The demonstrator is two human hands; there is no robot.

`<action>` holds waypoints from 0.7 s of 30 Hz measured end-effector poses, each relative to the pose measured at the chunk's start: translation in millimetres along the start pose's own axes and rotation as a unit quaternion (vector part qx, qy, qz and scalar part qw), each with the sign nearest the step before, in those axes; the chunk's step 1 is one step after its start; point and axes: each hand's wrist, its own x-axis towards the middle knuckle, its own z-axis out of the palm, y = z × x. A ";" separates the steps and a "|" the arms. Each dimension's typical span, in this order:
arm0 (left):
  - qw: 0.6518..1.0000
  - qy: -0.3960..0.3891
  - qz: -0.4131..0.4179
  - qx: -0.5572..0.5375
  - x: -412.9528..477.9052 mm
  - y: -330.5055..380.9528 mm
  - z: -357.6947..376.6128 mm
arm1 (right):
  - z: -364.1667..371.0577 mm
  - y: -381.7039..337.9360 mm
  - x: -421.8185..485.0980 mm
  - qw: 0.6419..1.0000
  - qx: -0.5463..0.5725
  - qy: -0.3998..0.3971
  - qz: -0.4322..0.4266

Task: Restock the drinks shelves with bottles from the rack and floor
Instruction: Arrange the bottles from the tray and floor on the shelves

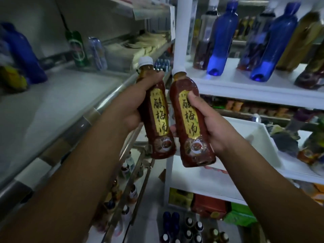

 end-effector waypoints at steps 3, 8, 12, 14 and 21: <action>1.000 0.021 0.002 0.017 0.7 18.6 -12.4 | 16.2 -1.6 12.2 1.000 0.025 -0.001 -0.004; 0.998 0.033 -0.028 0.042 1.9 43.0 -36.3 | 40.7 -0.5 31.3 0.998 0.053 -0.023 -0.001; 0.998 0.057 -0.033 0.023 3.7 53.4 -51.2 | 52.3 5.9 49.9 0.997 0.070 -0.033 0.027; 0.997 0.069 -0.020 0.028 3.7 56.6 -53.6 | 53.1 4.1 59.5 0.996 0.072 -0.033 0.035; 0.975 0.215 0.037 0.041 -2.8 72.5 -51.6 | 52.8 -8.6 86.1 0.991 0.004 -0.128 0.046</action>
